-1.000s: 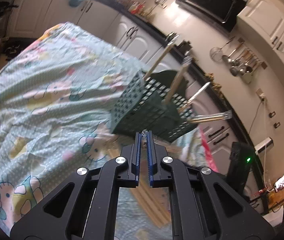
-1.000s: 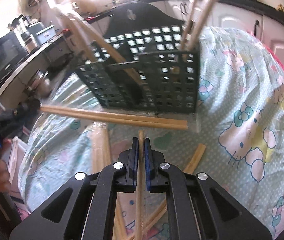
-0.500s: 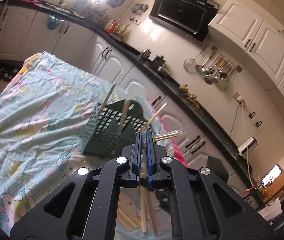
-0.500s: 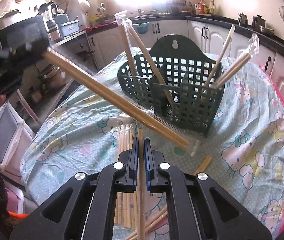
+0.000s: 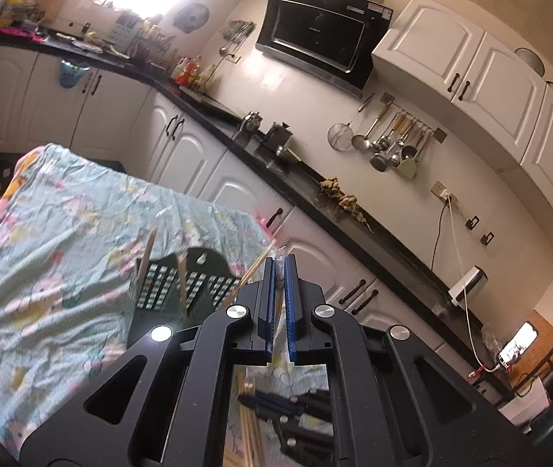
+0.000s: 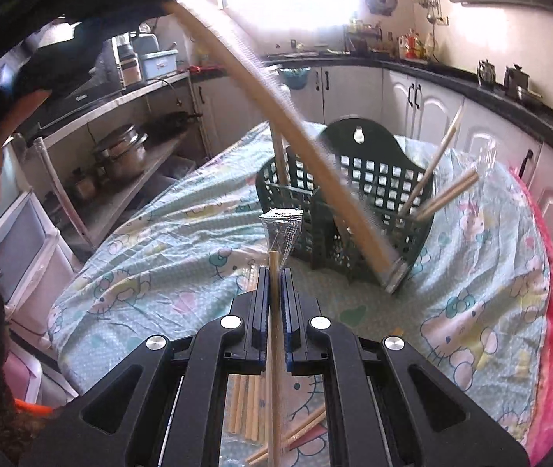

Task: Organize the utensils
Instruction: 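Lift the held chopsticks with both tools and carry them above the green caddy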

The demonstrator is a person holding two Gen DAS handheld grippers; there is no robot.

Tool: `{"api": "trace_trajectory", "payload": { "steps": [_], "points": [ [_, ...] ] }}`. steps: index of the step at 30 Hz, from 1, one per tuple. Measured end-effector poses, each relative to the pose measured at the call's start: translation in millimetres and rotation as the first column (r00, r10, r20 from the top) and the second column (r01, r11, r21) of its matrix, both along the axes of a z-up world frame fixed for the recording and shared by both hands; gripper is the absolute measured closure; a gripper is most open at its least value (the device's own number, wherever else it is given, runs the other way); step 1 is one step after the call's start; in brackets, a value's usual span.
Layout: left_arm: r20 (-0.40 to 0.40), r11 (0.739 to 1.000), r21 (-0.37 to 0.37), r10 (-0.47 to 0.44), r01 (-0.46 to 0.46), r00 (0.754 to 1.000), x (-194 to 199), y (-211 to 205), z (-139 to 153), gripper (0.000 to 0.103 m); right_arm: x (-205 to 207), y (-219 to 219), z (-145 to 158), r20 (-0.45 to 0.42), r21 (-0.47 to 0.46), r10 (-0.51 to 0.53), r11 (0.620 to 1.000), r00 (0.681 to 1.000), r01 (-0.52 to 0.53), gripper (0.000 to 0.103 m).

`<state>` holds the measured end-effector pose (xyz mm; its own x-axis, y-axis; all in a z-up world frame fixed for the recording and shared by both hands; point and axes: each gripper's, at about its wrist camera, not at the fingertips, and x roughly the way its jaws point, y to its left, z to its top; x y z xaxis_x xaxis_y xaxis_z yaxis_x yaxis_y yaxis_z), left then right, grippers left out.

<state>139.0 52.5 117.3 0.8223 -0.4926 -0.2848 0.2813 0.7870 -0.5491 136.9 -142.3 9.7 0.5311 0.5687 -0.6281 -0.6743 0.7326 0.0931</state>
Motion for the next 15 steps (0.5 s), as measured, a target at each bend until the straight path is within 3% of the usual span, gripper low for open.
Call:
{"api": "trace_trajectory", "payload": {
  "steps": [8,15],
  "points": [
    [0.044,1.0,0.029,0.009,-0.01,0.999,15,-5,31,0.101,-5,-6,29,0.053,0.061,0.009,0.998,0.999,-0.012,0.097],
    [0.084,0.997,0.067,0.033,-0.039,0.996,21,0,59,0.101,-2,-23,74,0.147,0.16,-0.029,0.987,0.989,0.005,0.097]
  ]
}}
